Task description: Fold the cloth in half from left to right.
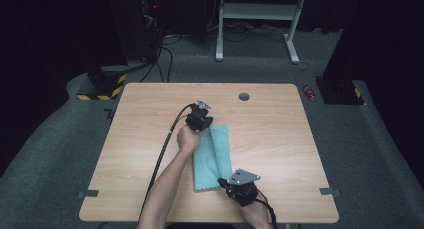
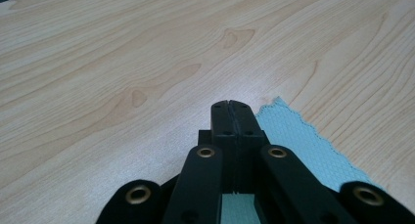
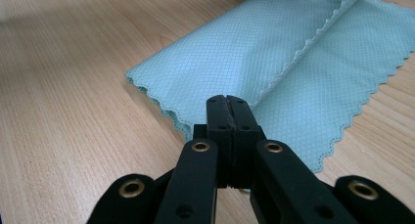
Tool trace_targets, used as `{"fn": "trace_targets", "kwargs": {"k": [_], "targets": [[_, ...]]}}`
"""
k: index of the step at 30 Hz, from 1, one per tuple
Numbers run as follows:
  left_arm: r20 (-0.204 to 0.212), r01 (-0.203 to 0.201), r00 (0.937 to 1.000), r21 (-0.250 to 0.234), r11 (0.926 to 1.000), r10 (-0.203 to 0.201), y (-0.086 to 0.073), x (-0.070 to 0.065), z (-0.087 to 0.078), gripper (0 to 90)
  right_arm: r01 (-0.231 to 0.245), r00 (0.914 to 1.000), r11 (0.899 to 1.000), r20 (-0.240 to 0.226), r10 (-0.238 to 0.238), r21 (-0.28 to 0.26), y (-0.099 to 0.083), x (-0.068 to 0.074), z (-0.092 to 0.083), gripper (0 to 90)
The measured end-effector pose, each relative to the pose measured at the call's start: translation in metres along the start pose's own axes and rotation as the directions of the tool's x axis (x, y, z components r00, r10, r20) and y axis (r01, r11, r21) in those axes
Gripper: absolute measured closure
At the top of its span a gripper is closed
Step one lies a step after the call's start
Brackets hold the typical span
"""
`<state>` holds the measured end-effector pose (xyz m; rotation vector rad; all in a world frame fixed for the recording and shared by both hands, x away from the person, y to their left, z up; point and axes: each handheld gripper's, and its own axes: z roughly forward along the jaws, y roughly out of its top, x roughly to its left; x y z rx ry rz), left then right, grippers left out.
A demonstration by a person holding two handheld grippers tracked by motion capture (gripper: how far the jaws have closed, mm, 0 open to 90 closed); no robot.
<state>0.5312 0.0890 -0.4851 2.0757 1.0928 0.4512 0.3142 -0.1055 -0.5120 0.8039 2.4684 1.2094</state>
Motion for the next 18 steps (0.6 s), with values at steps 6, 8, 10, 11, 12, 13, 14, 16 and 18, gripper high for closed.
{"fn": "trace_targets", "kwargs": {"k": [6, 8, 10, 11, 12, 13, 14, 16, 18], "targets": [[0.014, -0.012, 0.9998, 0.001, 0.9999, 0.012, 0.004, -0.008, 0.006, 90.0, -0.014, 0.9998, 1.000, 0.012, 0.014, -0.003, -0.005, -0.002, -0.004, 89.8], [0.018, -0.016, 0.9997, 0.000, 0.9999, 0.016, 0.005, -0.011, 0.008, 90.0, -0.021, 0.9997, 1.000, 0.014, 0.021, -0.002, -0.008, -0.003, -0.005, 89.8], [0.020, -0.022, 0.9996, 0.003, 0.9998, 0.022, 0.006, -0.013, 0.010, 90.0, -0.025, 0.9995, 1.000, 0.017, 0.025, -0.001, -0.010, -0.004, -0.006, 89.9], [0.022, -0.019, 0.9996, 0.004, 0.9998, 0.019, 0.006, -0.014, 0.011, 90.0, -0.030, 0.9993, 1.000, 0.021, 0.030, -0.001, -0.011, -0.004, -0.006, 89.8], [0.023, -0.019, 0.9995, 0.004, 0.9998, 0.019, 0.007, -0.014, 0.012, 90.0, -0.029, 0.9993, 1.000, 0.024, 0.029, -0.001, -0.012, -0.005, -0.007, 89.8], [0.026, -0.021, 0.9994, 0.003, 0.9998, 0.021, 0.007, -0.014, 0.013, 90.0, -0.032, 0.9991, 0.999, 0.028, 0.032, 0.002, -0.013, -0.005, -0.007, 89.8], [0.028, -0.018, 0.9994, 0.001, 0.9998, 0.018, 0.007, -0.015, 0.014, 90.0, -0.035, 0.9988, 0.999, 0.033, 0.035, 0.002, -0.014, -0.006, -0.008, 89.8], [0.035, -0.011, 0.9993, -0.003, 0.9999, 0.011, 0.008, -0.016, 0.015, 90.0, -0.043, 0.9984, 0.999, 0.037, 0.043, 0.004, -0.014, -0.006, -0.009, 89.8], [0.039, -0.016, 0.9991, -0.003, 0.9999, 0.016, 0.010, -0.018, 0.018, 90.0, -0.048, 0.9978, 0.999, 0.046, 0.048, 0.000, -0.015, -0.006, -0.011, 89.8]]}}
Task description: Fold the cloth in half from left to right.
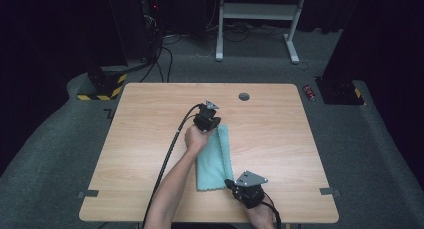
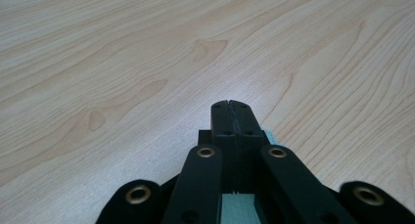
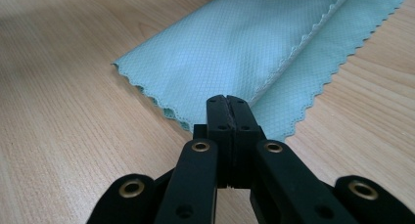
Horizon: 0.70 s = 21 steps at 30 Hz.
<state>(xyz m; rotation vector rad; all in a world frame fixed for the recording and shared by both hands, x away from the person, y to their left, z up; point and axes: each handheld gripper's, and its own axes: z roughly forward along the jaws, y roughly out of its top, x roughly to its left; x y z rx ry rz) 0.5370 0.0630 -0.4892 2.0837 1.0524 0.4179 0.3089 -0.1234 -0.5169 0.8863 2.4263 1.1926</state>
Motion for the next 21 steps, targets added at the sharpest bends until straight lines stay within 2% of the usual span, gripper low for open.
{"fn": "trace_targets", "kwargs": {"k": [8, 17, 21], "targets": [[0.014, -0.008, 0.9999, -0.002, 1.0000, 0.008, 0.006, -0.010, 0.008, 90.0, -0.004, 1.0000, 1.000, 0.007, 0.004, 0.005, -0.003, -0.004, -0.003, 89.7], [0.003, -0.012, 0.9999, 0.015, 0.9998, 0.012, 0.005, -0.013, 0.018, 90.0, -0.018, 0.9997, 1.000, 0.018, 0.018, 0.007, -0.006, -0.007, -0.005, 89.6], [-0.004, -0.032, 0.9995, 0.020, 0.9993, 0.032, 0.005, -0.015, 0.020, 90.0, -0.020, 0.9996, 1.000, 0.019, 0.020, 0.011, -0.007, -0.009, -0.005, 89.5]]}}
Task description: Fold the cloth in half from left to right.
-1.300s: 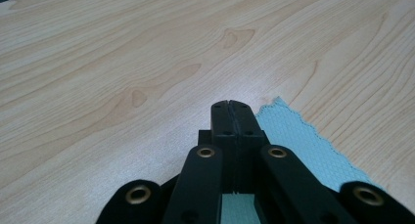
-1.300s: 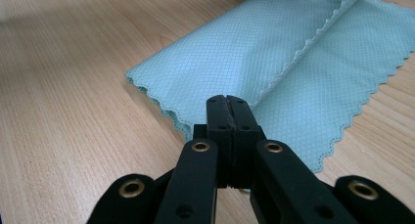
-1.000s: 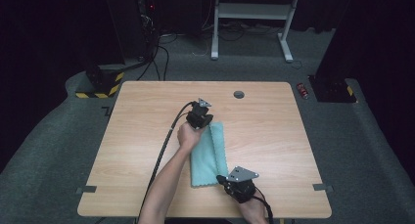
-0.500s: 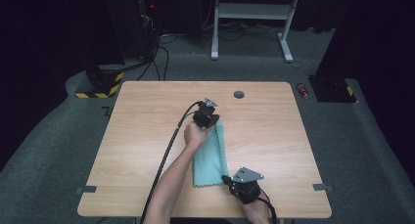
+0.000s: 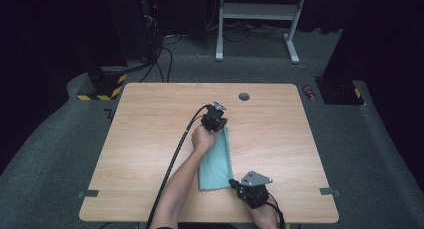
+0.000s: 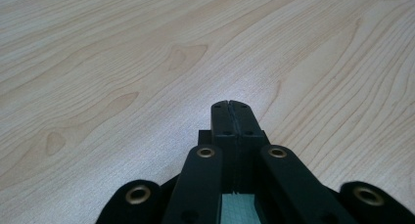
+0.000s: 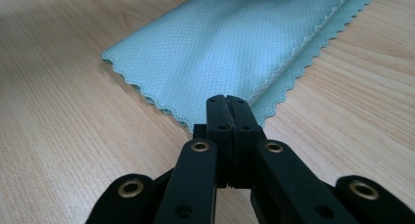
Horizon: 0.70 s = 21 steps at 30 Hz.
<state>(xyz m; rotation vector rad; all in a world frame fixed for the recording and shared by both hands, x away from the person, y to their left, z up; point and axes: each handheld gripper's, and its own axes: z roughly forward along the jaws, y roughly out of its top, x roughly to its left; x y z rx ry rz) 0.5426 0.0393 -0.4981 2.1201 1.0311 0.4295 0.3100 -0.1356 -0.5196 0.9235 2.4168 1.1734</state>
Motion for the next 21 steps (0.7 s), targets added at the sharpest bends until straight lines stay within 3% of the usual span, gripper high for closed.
{"fn": "trace_targets", "kwargs": {"k": [13, 18, 21], "targets": [[-0.022, -0.011, 0.9997, 0.006, 0.9999, 0.011, -0.0006, -0.0031, 0.0064, 90.0, 0.003, 1.0000, 1.000, 0.001, -0.003, 0.018, -0.0024, 0.0007, 0.0012, 89.7], [-0.011, 0.002, 0.9999, -0.002, 1.0000, -0.002, -0.0009, -0.0017, 0.0075, 89.8, 0.003, 1.0000, 1.000, 0.000, -0.003, 0.020, -0.0022, 0.0008, 0.0013, 89.7], [-0.013, -0.011, 0.9998, 0.002, 0.9999, 0.011, -0.0017, -0.0036, 0.0089, 89.3, -0.002, 1.0000, 1.000, -0.003, 0.002, 0.024, -0.0029, -0.0005, 0.0007, 89.6]]}}
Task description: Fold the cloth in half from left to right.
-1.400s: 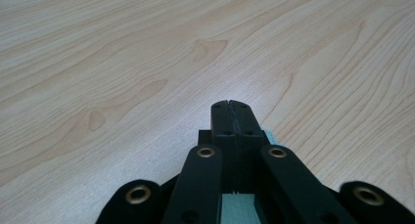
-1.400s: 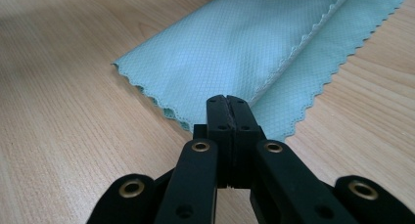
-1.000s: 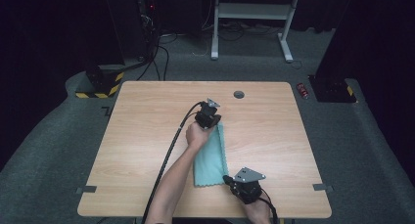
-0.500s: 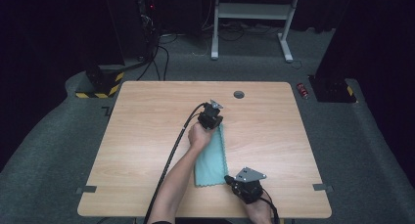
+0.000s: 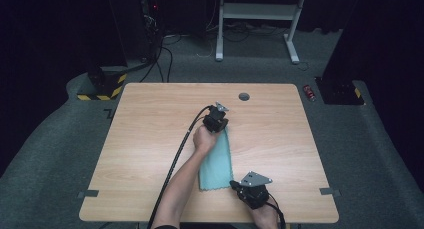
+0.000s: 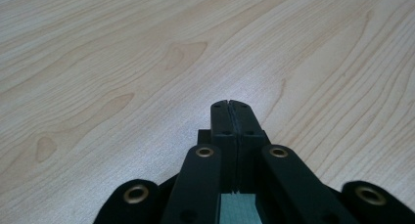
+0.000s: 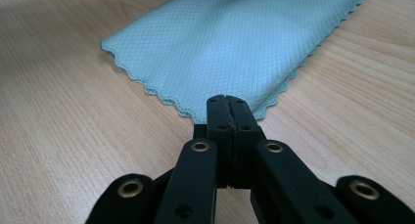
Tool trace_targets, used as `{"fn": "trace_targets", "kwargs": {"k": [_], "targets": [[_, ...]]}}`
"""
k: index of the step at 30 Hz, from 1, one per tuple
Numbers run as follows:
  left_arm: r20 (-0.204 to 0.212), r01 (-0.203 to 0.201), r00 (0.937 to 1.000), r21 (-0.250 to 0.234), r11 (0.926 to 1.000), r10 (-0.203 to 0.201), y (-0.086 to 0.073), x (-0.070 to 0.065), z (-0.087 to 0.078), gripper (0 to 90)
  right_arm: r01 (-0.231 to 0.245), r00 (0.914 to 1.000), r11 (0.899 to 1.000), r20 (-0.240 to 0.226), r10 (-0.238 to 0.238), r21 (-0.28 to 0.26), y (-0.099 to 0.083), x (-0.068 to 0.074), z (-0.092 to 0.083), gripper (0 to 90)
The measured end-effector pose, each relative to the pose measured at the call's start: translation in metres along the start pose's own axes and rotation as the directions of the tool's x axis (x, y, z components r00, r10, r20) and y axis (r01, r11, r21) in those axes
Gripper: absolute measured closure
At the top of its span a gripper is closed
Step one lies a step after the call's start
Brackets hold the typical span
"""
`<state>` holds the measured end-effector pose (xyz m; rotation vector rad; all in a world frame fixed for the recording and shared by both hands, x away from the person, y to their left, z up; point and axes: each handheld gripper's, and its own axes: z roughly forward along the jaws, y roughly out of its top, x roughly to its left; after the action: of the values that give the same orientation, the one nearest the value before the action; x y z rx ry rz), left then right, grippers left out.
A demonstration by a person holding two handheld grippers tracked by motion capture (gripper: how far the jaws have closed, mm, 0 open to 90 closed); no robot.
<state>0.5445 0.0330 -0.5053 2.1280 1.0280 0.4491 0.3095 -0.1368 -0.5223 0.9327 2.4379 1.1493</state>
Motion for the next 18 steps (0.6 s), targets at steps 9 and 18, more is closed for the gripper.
{"fn": "trace_targets", "kwargs": {"k": [9, 18], "targets": [[-0.011, 0.003, 0.9999, -0.028, 0.9996, -0.003, 0.001, 0.001, -0.011, 72.1, -0.020, 0.9998, 0.999, 0.002, 0.020, -0.037, -0.001, -0.006, -0.009, 77.3], [-0.018, 0.021, 0.9996, -0.025, 0.9995, -0.021, -0.013, 0.014, -0.031, 60.2, 0.004, 1.0000, 0.999, 0.006, -0.004, -0.046, 0.009, -0.011, -0.004, 75.7]]}}
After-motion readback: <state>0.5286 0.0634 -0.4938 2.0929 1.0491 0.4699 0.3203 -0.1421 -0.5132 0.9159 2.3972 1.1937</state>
